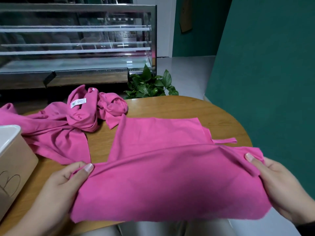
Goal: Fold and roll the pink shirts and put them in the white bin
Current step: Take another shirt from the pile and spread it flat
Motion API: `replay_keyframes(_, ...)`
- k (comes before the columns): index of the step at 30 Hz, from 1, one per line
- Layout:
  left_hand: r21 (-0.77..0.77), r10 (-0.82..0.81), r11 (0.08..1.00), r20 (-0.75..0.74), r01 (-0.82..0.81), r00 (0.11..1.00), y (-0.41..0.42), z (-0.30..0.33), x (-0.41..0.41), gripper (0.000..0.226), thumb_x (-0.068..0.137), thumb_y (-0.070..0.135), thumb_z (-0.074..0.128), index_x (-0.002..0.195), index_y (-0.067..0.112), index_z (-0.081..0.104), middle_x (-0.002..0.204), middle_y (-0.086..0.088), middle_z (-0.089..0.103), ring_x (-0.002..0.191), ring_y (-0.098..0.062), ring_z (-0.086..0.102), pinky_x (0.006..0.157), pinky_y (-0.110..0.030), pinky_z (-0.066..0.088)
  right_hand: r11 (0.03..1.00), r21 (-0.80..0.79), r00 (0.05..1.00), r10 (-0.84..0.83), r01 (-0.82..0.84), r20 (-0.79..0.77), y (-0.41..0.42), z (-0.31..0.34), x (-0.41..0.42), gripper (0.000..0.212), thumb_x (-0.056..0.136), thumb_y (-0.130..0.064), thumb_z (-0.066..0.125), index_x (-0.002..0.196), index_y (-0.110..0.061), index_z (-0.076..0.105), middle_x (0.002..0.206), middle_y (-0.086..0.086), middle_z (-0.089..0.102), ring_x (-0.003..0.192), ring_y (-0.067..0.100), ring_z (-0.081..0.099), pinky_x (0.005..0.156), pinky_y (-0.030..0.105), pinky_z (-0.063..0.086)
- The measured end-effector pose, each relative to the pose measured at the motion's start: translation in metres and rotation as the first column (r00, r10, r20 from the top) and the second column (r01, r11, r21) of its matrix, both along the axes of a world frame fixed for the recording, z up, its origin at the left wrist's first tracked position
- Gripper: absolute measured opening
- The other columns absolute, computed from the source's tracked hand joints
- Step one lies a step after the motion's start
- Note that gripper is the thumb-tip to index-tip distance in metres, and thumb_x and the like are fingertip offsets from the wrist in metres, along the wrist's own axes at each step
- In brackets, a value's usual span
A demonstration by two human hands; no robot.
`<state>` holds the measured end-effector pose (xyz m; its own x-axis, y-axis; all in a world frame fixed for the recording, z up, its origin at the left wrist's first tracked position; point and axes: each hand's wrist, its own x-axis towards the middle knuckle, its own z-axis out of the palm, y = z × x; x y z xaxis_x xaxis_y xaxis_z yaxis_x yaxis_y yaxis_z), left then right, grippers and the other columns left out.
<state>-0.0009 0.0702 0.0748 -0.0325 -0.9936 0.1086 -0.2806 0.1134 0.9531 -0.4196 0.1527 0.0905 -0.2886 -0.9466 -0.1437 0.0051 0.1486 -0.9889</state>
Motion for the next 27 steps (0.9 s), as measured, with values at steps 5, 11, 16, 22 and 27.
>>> replay_keyframes(5, -0.096, -0.002, 0.995, 0.295, 0.032, 0.956, -0.083, 0.022, -0.019, 0.035, 0.095, 0.035, 0.06, 0.068, 0.014, 0.061, 0.057, 0.003, 0.055, 0.054, -0.008, 0.047, 0.053, -0.025, 0.034, 0.997, 0.056, 0.998, -0.059, 0.059, -0.002, -0.071, 0.012, -0.009, 0.035, 0.102, -0.036, 0.052, 0.107, -0.011, 0.076, 0.1, 0.012, 0.077, 0.086, 0.019, 0.074, 0.068, 0.025, 0.061)
replay_keyframes(11, -0.296, 0.204, 0.954, 0.545, -0.04, 0.813, -0.236, 0.029, -0.06, 0.027, 0.098, 0.033, 0.059, 0.11, 0.009, 0.065, 0.101, -0.011, 0.069, 0.098, -0.032, 0.063, 0.081, -0.038, 0.048, 0.952, 0.209, 0.757, -0.034, 0.223, -0.653, -0.208, -0.015, -0.041, 0.063, 0.092, -0.061, 0.057, 0.114, -0.002, 0.068, 0.114, 0.024, 0.071, 0.101, 0.032, 0.067, 0.093, 0.045, 0.052)
replay_keyframes(16, -0.37, 0.028, 0.859, 0.724, 0.354, 0.689, -0.192, -0.027, -0.087, 0.038, 0.099, 0.043, 0.05, 0.125, 0.02, 0.066, 0.125, -0.002, 0.068, 0.113, -0.023, 0.064, 0.099, -0.035, 0.049, 0.999, -0.03, 0.448, -0.008, -0.042, -0.894, -0.2, -0.055, 0.03, 0.051, 0.1, -0.043, 0.053, 0.138, -0.01, 0.055, 0.141, 0.01, 0.057, 0.132, 0.024, 0.05, 0.115, 0.037, 0.034)
replay_keyframes(22, 0.05, -0.235, 0.911, 0.879, 0.41, 0.416, -0.18, -0.111, -0.055, 0.088, 0.079, 0.084, -0.013, 0.156, 0.047, 0.009, 0.162, 0.024, -0.005, 0.15, 0.002, -0.008, 0.125, -0.035, -0.003, 0.955, 0.263, 0.214, 0.288, -0.139, -0.933, -0.195, -0.127, 0.069, 0.089, 0.085, -0.074, 0.001, 0.16, -0.03, 0.019, 0.168, -0.009, 0.011, 0.155, 0.01, 0.008, 0.126, 0.042, 0.008)
replay_keyframes(27, 0.091, -0.221, 0.942, 0.893, 0.324, 0.392, -0.191, -0.108, -0.045, 0.087, 0.078, 0.085, -0.012, 0.156, 0.048, 0.001, 0.162, 0.022, -0.007, 0.151, -0.002, -0.008, 0.124, -0.039, -0.005, 0.957, 0.259, 0.133, 0.276, -0.133, -0.952, -0.191, -0.127, 0.061, 0.084, 0.09, -0.075, -0.002, 0.161, -0.033, 0.013, 0.168, -0.012, 0.005, 0.155, 0.009, 0.003, 0.126, 0.043, 0.005)
